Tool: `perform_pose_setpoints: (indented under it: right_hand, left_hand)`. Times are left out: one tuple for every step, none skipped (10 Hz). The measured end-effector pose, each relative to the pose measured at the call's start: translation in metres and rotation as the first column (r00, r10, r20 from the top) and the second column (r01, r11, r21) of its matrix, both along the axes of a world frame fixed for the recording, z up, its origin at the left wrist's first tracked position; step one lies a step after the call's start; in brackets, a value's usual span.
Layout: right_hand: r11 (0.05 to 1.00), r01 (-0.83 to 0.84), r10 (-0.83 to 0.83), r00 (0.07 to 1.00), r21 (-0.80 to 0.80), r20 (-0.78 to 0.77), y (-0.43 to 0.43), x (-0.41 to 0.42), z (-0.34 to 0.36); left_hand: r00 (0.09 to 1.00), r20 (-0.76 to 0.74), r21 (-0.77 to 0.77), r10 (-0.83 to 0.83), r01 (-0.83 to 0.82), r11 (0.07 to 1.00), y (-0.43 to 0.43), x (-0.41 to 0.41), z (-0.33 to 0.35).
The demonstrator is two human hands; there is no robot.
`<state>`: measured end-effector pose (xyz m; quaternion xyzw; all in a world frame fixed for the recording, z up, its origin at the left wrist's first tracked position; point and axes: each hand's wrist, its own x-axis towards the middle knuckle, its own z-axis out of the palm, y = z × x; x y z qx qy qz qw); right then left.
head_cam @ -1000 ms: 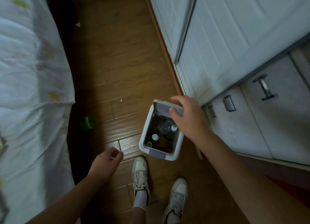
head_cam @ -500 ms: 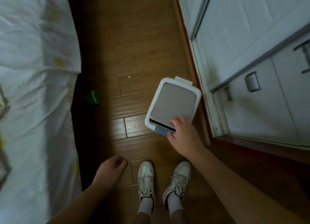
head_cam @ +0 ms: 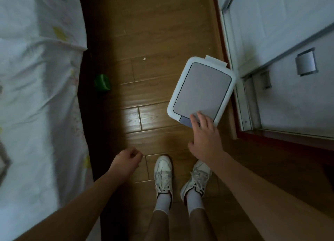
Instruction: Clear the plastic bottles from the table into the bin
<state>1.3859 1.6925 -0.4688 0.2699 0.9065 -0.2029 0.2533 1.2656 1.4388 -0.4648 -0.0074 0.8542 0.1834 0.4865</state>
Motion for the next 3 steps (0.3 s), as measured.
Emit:
perform_pose_setpoints:
  right_hand:
    - [0.999, 0.000, 0.002, 0.998, -0.042, 0.059, 0.000, -0.004, 0.003]
    - [0.992, 0.057, -0.051, 0.997, -0.109, 0.058, 0.003, -0.007, 0.011]
    - [0.959, 0.175, -0.154, 0.982, -0.224, 0.106, 0.007, -0.006, 0.029]
  left_hand:
    - [0.999, 0.040, 0.024, 0.009, -0.010, 1.000, -0.006, -0.015, 0.007]
    - [0.995, 0.092, 0.005, -0.040, 0.039, 0.999, -0.014, -0.028, 0.024]
    - [0.990, 0.079, -0.004, -0.120, 0.120, 0.993, -0.024, -0.037, 0.049]
